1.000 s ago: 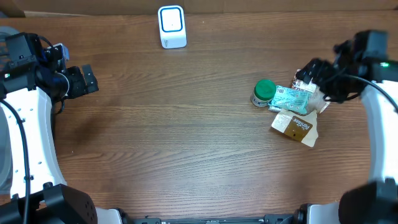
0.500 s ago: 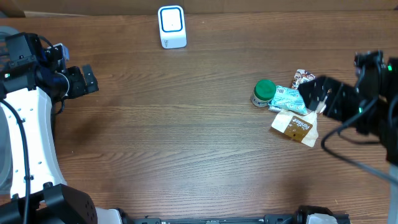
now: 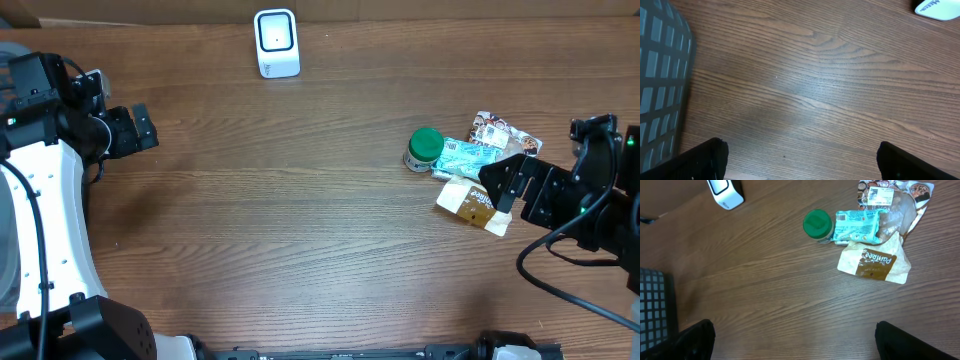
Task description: Scan the item barcode
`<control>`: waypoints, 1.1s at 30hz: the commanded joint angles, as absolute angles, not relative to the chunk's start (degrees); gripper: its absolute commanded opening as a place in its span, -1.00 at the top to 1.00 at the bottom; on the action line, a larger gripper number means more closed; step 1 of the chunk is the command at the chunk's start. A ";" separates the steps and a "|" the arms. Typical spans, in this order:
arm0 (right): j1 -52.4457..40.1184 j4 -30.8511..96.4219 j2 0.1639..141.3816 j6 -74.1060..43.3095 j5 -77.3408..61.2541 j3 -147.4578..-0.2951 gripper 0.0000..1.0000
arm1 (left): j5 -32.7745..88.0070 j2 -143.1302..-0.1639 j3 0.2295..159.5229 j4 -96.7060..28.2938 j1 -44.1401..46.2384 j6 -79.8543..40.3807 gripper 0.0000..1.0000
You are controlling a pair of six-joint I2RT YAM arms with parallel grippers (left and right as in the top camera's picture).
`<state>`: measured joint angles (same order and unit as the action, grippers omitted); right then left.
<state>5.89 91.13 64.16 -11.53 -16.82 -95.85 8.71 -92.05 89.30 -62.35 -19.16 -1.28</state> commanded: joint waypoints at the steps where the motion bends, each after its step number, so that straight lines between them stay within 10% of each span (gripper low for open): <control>1: 5.69 90.50 64.97 -10.87 -16.10 -96.82 -1.00 | 8.75 -92.14 89.67 -62.35 -19.05 -0.38 -0.99; 13: 3.07 67.40 62.24 -8.47 -13.72 -87.07 -1.00 | 8.75 -92.14 89.67 -62.35 -19.05 -0.38 -0.99; 33: -6.33 4.45 24.99 -8.49 -2.00 -25.26 -1.00 | 8.75 -92.14 89.67 -62.35 -19.05 -0.38 -0.99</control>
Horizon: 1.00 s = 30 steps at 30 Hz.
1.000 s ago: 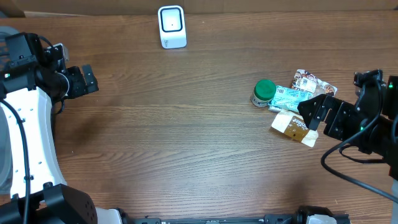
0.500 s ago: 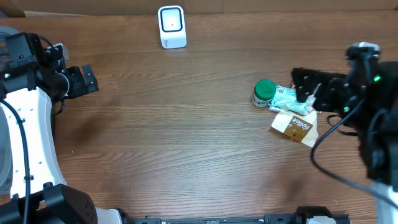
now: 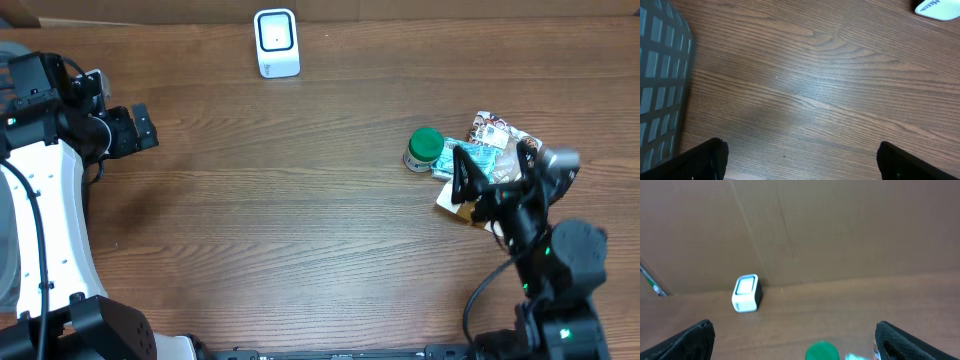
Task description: Scan the item barcode
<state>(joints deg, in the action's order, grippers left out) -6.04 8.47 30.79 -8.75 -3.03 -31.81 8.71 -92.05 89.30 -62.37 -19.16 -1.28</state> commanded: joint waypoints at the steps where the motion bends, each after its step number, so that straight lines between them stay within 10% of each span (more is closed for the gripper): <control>1: -6.33 3.09 23.18 -8.49 -1.98 -23.18 -1.00 | 8.75 -92.14 89.67 -62.35 -19.05 -0.38 -0.99; 30: -6.42 4.69 0.12 -8.56 -2.20 -0.45 -1.00 | 8.75 -92.14 89.67 -62.35 -19.05 -0.38 -0.99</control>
